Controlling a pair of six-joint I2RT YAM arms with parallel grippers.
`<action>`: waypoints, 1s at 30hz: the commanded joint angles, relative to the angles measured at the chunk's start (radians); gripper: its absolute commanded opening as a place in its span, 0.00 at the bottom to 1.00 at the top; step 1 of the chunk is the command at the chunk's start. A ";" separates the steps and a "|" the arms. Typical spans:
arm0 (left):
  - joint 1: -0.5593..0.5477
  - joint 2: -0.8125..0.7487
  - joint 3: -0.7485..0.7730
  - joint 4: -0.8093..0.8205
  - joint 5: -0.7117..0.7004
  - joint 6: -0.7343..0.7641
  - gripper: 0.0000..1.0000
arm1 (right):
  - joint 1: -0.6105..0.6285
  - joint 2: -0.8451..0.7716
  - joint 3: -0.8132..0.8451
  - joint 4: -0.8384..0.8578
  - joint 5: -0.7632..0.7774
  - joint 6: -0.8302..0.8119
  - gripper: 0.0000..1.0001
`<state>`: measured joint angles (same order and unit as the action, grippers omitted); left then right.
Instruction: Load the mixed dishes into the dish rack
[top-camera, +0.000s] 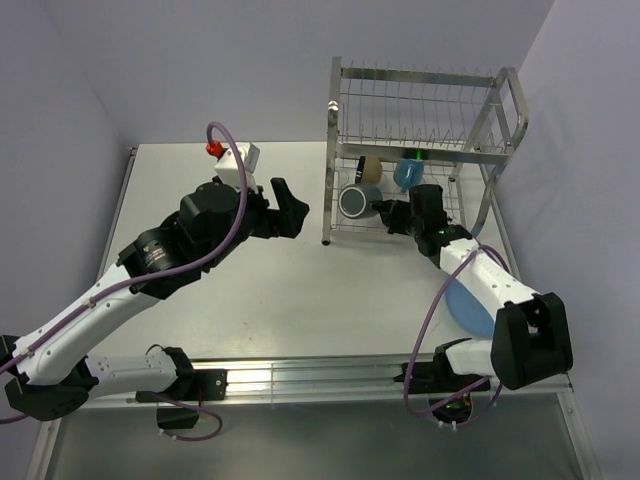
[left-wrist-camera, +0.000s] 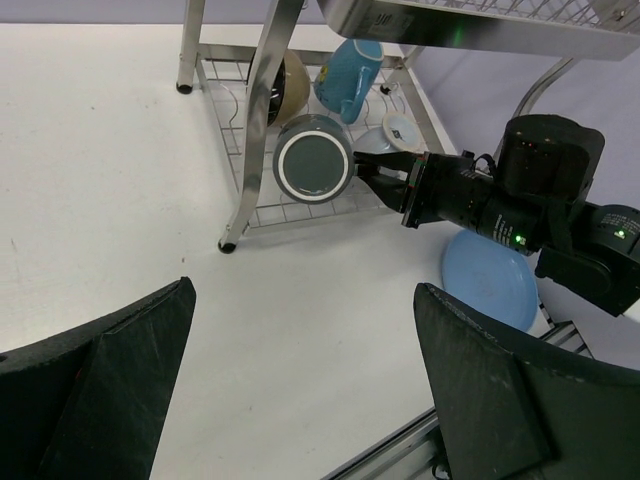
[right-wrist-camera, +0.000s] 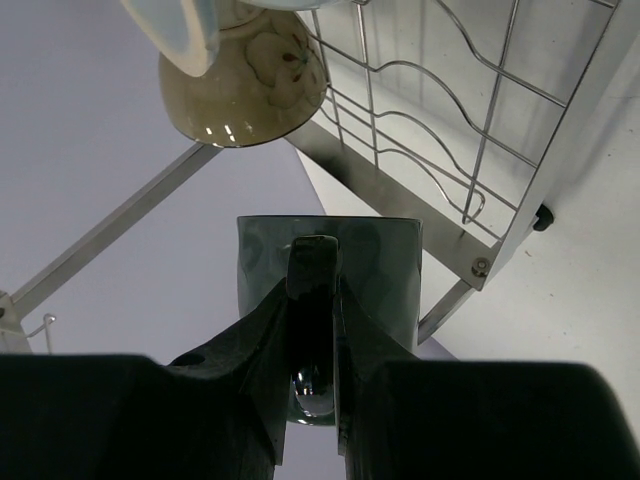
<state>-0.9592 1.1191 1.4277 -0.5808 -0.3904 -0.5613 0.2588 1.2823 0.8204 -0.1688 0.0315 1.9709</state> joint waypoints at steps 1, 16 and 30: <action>-0.004 -0.022 0.008 -0.014 -0.013 0.008 0.97 | -0.007 0.006 0.079 0.098 -0.024 0.855 0.00; -0.003 0.034 0.028 -0.008 0.024 0.050 0.98 | -0.029 0.084 0.088 0.120 -0.059 0.856 0.00; 0.043 0.064 0.020 -0.002 0.065 0.055 0.98 | -0.030 0.176 0.135 0.127 -0.073 0.856 0.00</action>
<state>-0.9302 1.1774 1.4277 -0.6041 -0.3481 -0.5339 0.2367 1.4601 0.8845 -0.1410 -0.0151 1.9720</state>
